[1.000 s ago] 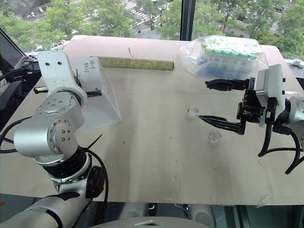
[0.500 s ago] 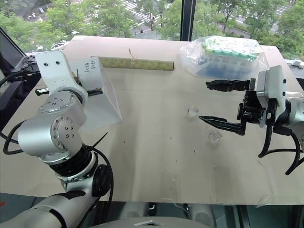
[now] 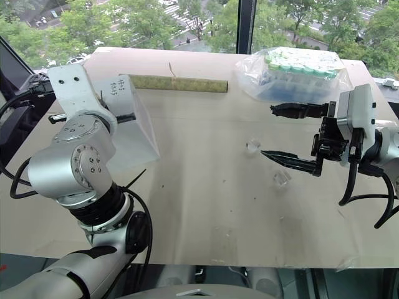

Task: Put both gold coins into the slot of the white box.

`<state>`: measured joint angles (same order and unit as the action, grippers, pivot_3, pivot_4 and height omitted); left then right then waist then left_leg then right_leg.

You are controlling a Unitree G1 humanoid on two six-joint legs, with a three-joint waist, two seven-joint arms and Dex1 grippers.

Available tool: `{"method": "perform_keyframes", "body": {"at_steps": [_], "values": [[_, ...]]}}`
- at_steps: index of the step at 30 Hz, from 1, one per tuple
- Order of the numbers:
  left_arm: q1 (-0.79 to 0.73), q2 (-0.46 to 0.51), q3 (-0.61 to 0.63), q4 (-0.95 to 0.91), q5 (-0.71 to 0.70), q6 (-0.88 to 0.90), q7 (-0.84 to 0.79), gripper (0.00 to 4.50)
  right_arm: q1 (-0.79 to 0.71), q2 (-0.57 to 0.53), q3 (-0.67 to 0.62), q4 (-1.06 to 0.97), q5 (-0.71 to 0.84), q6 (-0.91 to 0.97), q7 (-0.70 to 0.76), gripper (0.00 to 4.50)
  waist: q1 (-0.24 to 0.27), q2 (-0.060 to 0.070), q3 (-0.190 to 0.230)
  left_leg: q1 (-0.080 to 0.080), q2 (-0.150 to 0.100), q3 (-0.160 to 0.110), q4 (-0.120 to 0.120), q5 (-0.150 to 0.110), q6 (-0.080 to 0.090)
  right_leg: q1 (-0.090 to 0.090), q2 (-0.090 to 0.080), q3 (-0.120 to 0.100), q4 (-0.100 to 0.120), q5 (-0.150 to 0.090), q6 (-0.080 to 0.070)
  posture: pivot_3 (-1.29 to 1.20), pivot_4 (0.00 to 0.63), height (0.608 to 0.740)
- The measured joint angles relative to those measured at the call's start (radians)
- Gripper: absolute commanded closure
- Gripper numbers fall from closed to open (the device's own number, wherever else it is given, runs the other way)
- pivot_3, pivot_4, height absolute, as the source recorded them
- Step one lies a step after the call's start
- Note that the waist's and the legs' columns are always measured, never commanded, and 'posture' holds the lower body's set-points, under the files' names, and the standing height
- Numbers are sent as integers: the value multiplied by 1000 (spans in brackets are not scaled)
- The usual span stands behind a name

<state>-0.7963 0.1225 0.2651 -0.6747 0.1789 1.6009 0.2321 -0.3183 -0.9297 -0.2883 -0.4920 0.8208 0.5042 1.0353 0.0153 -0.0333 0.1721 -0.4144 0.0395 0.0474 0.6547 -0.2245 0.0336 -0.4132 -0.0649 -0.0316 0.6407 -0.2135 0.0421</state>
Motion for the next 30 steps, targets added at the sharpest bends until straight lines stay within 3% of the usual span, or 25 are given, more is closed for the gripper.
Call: {"method": "perform_keyframes", "body": {"at_steps": [1, 4, 11, 14, 17, 23, 30], "values": [[-1, -5, 1, 0, 7, -1, -2, 4500, 0, 0, 0, 1, -1, -1, 3, 47, 0, 0, 0, 0, 0, 0, 0, 0, 0, 0, 0, 0, 0, 0, 0, 0, 150, 740], [-4, -15, 1, 0, 27, -3, -6, 3829, 1, 0, 0, 2, -2, -3, 7, 0, 0, 0, 0, 0, 0, 0, 0, 0, 0, 0, 0, 0, 0, 0, 0, 0, 150, 740], [-5, -15, 2, -11, 53, -2, -34, 719, 31, 0, -7, 8, -16, -8, 25, 0, 1, 0, -1, 0, 0, 0, 0, 0, 0, 0, 0, 0, 0, 0, 0, 0, 150, 740], [4, 18, -8, -37, -12, 5, -130, 719, 57, 0, -7, -2, -19, -7, 19, 0, 0, 0, 0, -1, 0, 0, 0, 0, 0, 0, 0, 0, 0, 0, 0, 0, 150, 740], [94, 108, -30, -104, -192, -132, -377, 719, 107, -3, -35, -37, -25, 20, -31, 0, -1, 0, 0, -1, 1, 0, -1, 0, 0, -1, -1, 0, 0, 0, 0, 0, 150, 740], [343, 150, 81, -191, -553, -338, -786, 719, 420, 0, -147, -172, -77, 65, -90, 0, 1, 0, 0, -1, 1, 1, -1, 0, 0, -1, -1, -1, -1, -2, -3, 0, 150, 740], [593, 285, 165, -135, -717, -461, -963, 719, 718, 93, -316, -233, -146, 56, -103, 0, -1, 0, -2, 1, 1, 0, 3, 0, 0, 1, 0, 0, 0, -5, 0, 0, 150, 740]]}}
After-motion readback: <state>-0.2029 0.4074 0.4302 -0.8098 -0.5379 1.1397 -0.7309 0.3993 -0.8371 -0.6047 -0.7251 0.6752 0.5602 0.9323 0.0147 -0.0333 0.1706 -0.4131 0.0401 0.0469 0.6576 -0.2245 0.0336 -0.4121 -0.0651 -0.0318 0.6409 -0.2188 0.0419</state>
